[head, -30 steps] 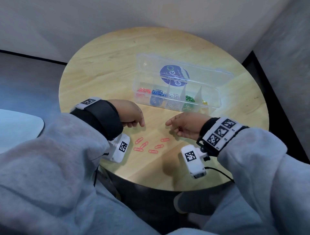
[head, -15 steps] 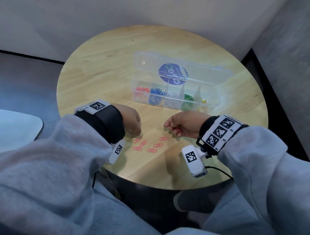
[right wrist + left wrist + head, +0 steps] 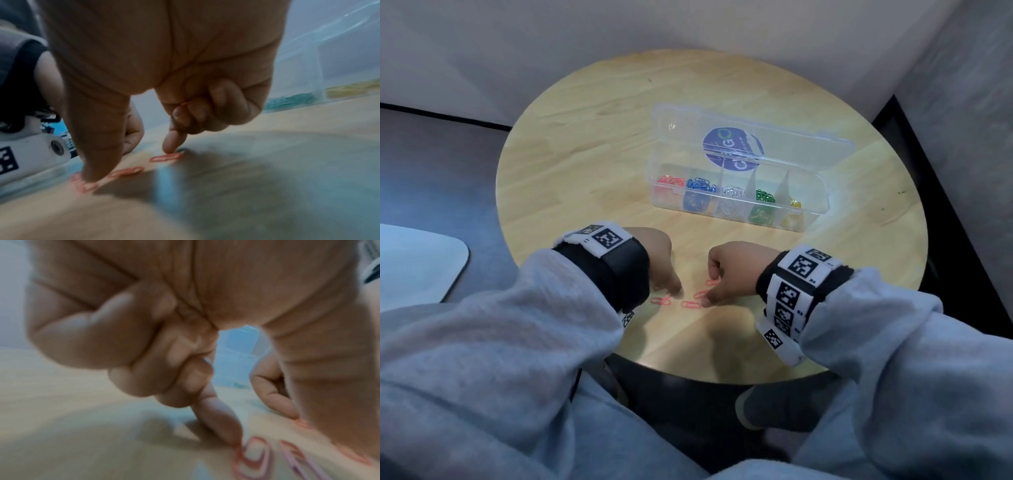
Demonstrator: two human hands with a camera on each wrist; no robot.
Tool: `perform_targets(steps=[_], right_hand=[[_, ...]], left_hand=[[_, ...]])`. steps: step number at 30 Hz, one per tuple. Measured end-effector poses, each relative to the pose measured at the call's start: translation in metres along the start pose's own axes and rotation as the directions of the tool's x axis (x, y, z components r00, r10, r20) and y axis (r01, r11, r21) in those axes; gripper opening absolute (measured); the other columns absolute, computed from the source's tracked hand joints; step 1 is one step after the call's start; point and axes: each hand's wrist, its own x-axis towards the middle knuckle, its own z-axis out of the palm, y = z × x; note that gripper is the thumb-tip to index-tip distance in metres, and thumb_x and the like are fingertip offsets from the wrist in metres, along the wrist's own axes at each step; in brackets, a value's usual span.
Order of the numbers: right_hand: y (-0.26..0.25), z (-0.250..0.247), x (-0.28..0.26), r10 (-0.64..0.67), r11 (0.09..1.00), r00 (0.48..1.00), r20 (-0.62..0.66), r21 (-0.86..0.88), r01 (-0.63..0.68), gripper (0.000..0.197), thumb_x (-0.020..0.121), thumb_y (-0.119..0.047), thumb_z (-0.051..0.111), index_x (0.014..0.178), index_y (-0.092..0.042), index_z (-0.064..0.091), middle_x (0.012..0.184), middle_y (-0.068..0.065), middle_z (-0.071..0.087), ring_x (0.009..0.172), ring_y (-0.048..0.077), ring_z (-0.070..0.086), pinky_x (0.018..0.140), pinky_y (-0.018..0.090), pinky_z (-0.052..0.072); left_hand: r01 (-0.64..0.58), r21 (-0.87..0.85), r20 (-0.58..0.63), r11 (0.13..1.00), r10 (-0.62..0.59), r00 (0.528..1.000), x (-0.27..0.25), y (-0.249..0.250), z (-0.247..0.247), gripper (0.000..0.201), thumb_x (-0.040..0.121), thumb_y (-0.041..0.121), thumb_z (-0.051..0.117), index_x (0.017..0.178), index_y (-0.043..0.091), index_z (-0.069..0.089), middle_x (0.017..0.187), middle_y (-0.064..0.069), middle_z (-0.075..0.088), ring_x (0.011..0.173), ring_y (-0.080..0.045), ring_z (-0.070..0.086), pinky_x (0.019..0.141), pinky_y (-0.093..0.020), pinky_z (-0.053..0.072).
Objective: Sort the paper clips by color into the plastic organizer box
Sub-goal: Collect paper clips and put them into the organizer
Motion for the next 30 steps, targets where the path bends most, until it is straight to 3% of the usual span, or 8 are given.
perform_targets(steps=[3,7,10,15,21,23,26,30], right_hand=[[-0.005,0.003,0.002,0.003,1.0,1.0,-0.024,-0.009,-0.003,0.033,0.077,-0.04,0.072,0.092,-0.011,0.065,0.086,0.003,0.065,0.082,0.021,0.059,0.063,0.027,0.043],[-0.006,0.004,0.002,0.012,1.0,0.999,-0.033,0.015,-0.011,0.023,0.08,-0.03,0.07,0.09,-0.01,0.07,0.09,0.005,0.069,0.088,0.023,0.064,0.077,0.032,0.051],[-0.005,0.003,0.001,0.022,0.999,0.999,-0.026,0.036,-0.021,0.02,0.081,-0.027,0.069,0.09,-0.01,0.07,0.081,0.001,0.063,0.077,0.019,0.058,0.071,0.029,0.048],[-0.002,0.005,0.0,0.047,0.994,0.999,-0.012,0.101,-0.045,0.006,0.08,-0.023,0.065,0.077,-0.018,0.065,0.073,-0.001,0.061,0.065,0.015,0.053,0.056,0.022,0.044],[0.012,-0.01,-0.001,0.076,0.965,0.996,0.047,0.247,-0.085,0.009,0.078,-0.02,0.068,0.072,-0.018,0.062,0.071,-0.001,0.063,0.066,0.014,0.054,0.07,0.029,0.05],[0.022,-0.016,-0.001,0.068,0.87,0.996,0.061,0.484,-0.089,0.014,0.079,-0.013,0.068,0.068,-0.014,0.06,0.064,0.0,0.063,0.058,0.013,0.054,0.066,0.028,0.049],[0.033,-0.018,0.0,0.042,0.542,0.996,0.085,0.835,-0.094,0.023,0.085,0.005,0.058,0.067,-0.008,0.051,0.059,0.009,0.057,0.047,0.01,0.056,0.046,0.018,0.043],[0.041,-0.017,0.001,-0.015,0.22,0.993,0.118,0.969,-0.112,0.02,0.088,0.012,0.049,0.08,-0.006,0.054,0.058,0.005,0.058,0.048,0.011,0.056,0.043,0.015,0.049]], left_hand=[[0.004,0.037,0.014,0.999,-0.005,1.0,0.001,0.005,0.002,0.034,0.066,0.043,0.078,0.064,0.017,0.057,0.063,0.004,0.055,0.069,-0.018,0.053,0.054,-0.024,0.035],[-0.005,0.043,0.017,0.999,0.004,1.0,0.005,0.005,0.004,0.018,0.068,0.03,0.076,0.065,0.018,0.063,0.068,0.0,0.059,0.067,-0.019,0.052,0.058,-0.024,0.037],[-0.012,0.028,0.011,1.0,0.012,1.0,0.004,0.006,0.006,0.014,0.065,0.022,0.073,0.058,0.018,0.062,0.063,0.001,0.058,0.062,-0.019,0.051,0.054,-0.024,0.038],[-0.018,0.001,0.017,1.0,0.018,1.0,0.001,0.006,0.006,0.01,0.072,0.02,0.07,0.065,0.017,0.063,0.059,0.003,0.059,0.054,-0.015,0.051,0.046,-0.022,0.034],[-0.059,-0.053,0.032,0.997,0.061,0.998,0.002,0.006,0.006,0.011,0.07,0.015,0.069,0.062,0.015,0.062,0.058,0.001,0.059,0.051,-0.014,0.052,0.045,-0.021,0.036],[-0.083,-0.066,0.007,0.994,0.084,0.996,0.0,0.005,0.003,0.004,0.069,0.015,0.068,0.067,0.014,0.065,0.062,0.002,0.06,0.056,-0.017,0.053,0.049,-0.022,0.038],[-0.137,-0.169,-0.03,0.976,0.134,0.99,-0.003,-0.005,-0.01,0.007,0.071,0.018,0.068,0.065,0.018,0.066,0.062,0.005,0.061,0.06,-0.014,0.052,0.058,-0.021,0.041],[-0.147,-0.637,0.01,0.756,0.199,0.98,-0.007,-0.021,-0.029,0.025,0.081,0.002,0.061,0.06,0.014,0.054,0.063,-0.004,0.059,0.056,-0.014,0.045,0.05,-0.018,0.039]])
